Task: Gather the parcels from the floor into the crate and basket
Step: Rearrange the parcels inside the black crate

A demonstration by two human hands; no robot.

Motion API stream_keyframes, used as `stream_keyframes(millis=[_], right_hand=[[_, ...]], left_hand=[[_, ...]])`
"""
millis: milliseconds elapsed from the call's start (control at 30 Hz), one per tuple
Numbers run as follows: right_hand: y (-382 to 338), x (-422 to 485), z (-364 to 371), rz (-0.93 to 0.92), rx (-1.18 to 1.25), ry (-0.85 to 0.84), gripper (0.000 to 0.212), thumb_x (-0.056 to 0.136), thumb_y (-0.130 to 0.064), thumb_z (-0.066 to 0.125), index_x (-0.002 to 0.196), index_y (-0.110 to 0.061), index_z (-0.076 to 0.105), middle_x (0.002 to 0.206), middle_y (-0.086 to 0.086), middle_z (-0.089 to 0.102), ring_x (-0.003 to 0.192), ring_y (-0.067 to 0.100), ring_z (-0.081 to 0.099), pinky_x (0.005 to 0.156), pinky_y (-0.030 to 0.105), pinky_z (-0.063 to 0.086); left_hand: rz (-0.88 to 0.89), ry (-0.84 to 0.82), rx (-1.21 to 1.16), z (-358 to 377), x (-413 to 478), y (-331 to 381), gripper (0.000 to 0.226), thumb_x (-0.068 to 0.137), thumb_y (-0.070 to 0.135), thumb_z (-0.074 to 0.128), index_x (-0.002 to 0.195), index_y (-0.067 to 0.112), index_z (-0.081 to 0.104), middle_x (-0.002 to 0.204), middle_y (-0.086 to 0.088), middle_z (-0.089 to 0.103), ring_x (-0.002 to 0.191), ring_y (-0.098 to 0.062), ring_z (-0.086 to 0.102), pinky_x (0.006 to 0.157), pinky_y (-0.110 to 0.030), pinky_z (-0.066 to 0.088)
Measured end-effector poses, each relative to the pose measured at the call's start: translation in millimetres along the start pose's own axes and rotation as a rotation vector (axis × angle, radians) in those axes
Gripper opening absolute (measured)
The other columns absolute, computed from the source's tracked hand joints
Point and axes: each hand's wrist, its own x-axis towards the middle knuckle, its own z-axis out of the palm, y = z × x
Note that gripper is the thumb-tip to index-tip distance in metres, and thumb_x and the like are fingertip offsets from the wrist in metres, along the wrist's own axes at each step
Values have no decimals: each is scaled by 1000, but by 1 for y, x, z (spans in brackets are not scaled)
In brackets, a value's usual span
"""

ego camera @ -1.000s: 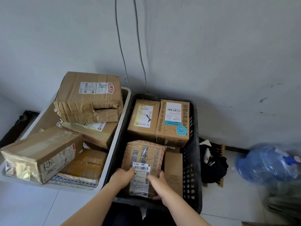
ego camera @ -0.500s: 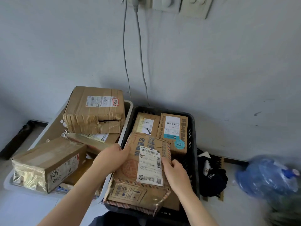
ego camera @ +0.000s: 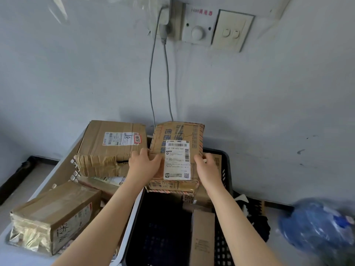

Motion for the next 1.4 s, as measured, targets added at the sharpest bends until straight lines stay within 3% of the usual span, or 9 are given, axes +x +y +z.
stream_keyframes(millis=[200,333,433,567,667,900,1067,1200,1400], right_hand=[[62,18,20,206,-38,-197,47,103,-29,40,149,-26,34,147,-5,42,133,18,45,112,42,38],[116,3,5,192,-105,293,34,99,-19,49,133,-16,48,133,6,42,119,24,51,100,36,46],[146,2,-9,245,-235,425,44,95,-14,57,136,-7,45,138,17,37,122,32,46,102,40,44],[161,14,-13,279,-209,272,62,97,-19,53,152,-9,26,151,15,31,136,30,37,110,40,38],[170,21,-11,325,-118,200,64,98,-22,52,154,-14,22,151,8,36,134,26,42,109,38,41],[181,21,-22,368,64,128,58,98,-23,51,152,-19,29,142,3,47,125,18,48,94,27,40],[169,9,-35,340,-67,209,22,101,-39,43,110,-19,47,111,2,62,88,11,60,65,27,46],[161,-7,-38,209,-333,490,31,100,-49,32,94,-20,42,97,-1,55,80,17,61,58,38,55],[147,-22,-50,103,-77,521,32,103,-41,36,85,-15,40,90,-1,62,81,12,65,54,34,55]], left_hand=[[40,31,111,25,6,-31,59,94,34,52,147,15,34,136,-13,28,129,-34,25,109,-47,25],[573,389,136,60,-30,-52,24,87,11,51,110,9,56,107,-11,45,96,-28,42,90,-40,39],[944,-140,153,91,-65,-63,18,86,15,47,100,14,57,99,1,48,86,-19,50,78,-27,44],[566,-742,277,148,-73,-67,54,98,33,43,148,14,32,148,-2,32,136,-18,36,112,-22,27],[209,-588,105,163,-52,-51,75,99,34,45,155,7,2,161,-9,5,149,-23,5,119,-28,8],[-251,-529,-185,188,0,-32,100,60,46,47,152,18,20,154,-9,30,140,-30,28,115,-38,27],[-254,-352,-381,175,-30,-14,60,92,27,53,144,8,29,140,-4,27,130,-22,34,104,-26,29],[-179,-250,-435,167,-48,-16,28,97,29,48,121,16,46,128,-3,40,114,-14,42,104,-32,38],[-76,-216,-588,139,-68,5,22,98,40,43,117,32,52,107,12,65,101,-2,60,83,-27,51]])
